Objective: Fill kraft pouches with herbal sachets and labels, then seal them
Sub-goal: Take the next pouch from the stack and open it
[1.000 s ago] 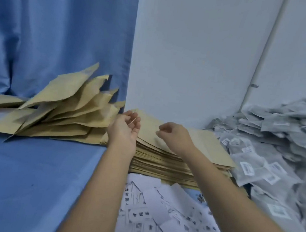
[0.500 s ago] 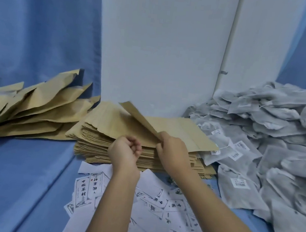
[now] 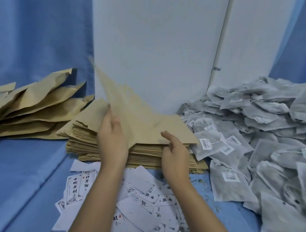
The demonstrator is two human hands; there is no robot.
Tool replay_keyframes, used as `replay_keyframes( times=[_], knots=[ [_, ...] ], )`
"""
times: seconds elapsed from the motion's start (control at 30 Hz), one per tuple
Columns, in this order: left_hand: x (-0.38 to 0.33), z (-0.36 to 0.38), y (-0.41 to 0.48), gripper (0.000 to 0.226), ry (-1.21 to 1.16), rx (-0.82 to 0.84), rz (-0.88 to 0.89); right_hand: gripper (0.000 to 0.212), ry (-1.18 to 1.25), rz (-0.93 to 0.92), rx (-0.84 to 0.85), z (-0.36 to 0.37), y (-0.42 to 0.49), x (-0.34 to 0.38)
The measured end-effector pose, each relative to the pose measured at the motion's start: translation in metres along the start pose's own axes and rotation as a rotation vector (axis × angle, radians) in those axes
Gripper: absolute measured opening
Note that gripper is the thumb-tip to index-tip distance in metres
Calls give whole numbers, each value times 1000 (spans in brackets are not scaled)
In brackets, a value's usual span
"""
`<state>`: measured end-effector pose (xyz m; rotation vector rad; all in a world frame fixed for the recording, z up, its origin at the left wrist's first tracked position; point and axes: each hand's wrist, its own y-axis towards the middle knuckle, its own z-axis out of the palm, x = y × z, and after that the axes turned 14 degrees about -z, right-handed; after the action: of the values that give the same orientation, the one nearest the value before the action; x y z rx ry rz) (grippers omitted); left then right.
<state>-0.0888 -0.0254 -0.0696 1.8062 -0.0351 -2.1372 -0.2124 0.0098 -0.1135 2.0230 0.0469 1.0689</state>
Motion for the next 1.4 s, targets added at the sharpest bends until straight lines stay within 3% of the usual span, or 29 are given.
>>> replay_keyframes(
  times=[0.1,0.2,0.27,0.4,0.63,0.87,1.1,1.4],
  knots=[
    [-1,9,-13,54,174,147,370,45,242,172,-48,-1,2,8],
    [5,15,-15,67,729,225,699,42,604,338,-110,-1,5,13],
    [9,19,-16,63,987,336,582,32,925,453,-169,-1,4,17],
    [21,21,-20,42,1083,610,283,25,1265,636,-214,-7,0,14],
    [20,20,-17,33,980,580,152,22,1236,666,-210,-9,-3,7],
    [21,24,-26,29,1094,446,306,20,1051,659,-213,2,-4,14],
    [27,27,-29,49,1092,444,355,18,1047,771,-284,-6,-3,13],
    [27,28,-32,48,892,391,311,21,916,804,-382,-6,-5,12]
  ],
)
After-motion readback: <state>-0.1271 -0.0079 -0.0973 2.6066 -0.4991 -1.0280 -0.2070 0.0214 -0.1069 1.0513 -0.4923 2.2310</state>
